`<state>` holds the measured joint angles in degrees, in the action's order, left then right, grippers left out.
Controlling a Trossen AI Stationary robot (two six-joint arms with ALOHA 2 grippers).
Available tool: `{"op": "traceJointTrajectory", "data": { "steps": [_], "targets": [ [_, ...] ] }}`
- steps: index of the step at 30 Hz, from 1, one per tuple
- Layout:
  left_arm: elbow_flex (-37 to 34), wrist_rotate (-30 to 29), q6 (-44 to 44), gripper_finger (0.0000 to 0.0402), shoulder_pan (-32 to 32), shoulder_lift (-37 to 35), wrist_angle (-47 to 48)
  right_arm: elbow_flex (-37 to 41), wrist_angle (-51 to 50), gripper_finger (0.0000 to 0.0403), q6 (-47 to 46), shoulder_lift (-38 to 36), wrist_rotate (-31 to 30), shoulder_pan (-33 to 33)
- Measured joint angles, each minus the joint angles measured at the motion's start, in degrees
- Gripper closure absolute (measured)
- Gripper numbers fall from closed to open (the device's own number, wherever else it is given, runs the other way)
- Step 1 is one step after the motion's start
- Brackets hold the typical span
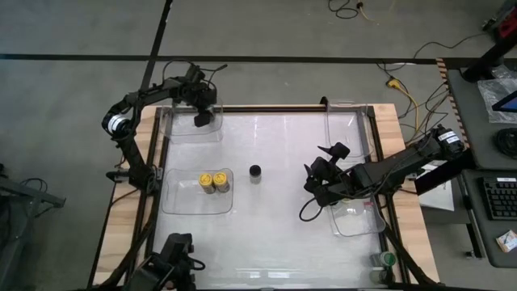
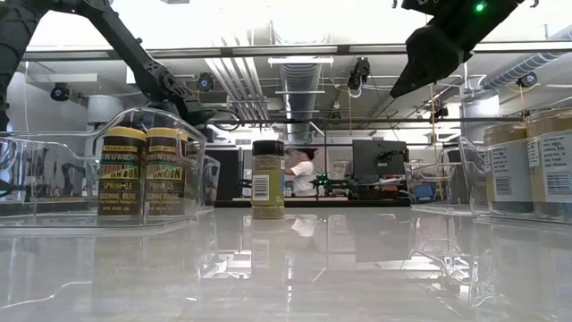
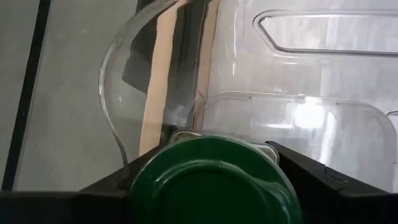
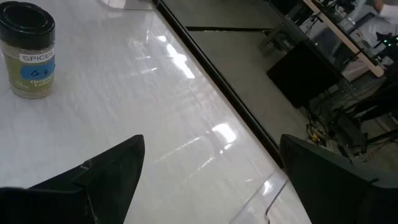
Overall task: Sort spices by type
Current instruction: Put the top green spice bottle into the top left transparent bin, then put the green spice bottle into the top left transparent bin
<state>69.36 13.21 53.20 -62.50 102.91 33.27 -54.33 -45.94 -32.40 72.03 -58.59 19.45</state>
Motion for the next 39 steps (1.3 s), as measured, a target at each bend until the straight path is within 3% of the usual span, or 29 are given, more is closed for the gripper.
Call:
{"op": "traceJointTrajectory", "data": {
  "steps": [13, 31, 39],
  "targets": [
    [0.0, -1.3, -1.5, 0.0123, 0.8, -0.7, 0.5, 0.0, -0.1, 0.0039, 0.0, 0.0, 0.0, 0.0],
    [0.1, -1.4, -4.2, 0.0122, 1.4, -6.3, 2.7, 0.1, -0.3, 0.0039, 0.0, 0.0, 0.0, 0.0],
    [0.1, 4.4, -9.2, 0.0122, 3.0, -14.0, 2.8, -0.3, -0.4, 0.0039, 2.8, -0.2, -3.3, 0.0]
  ]
}}
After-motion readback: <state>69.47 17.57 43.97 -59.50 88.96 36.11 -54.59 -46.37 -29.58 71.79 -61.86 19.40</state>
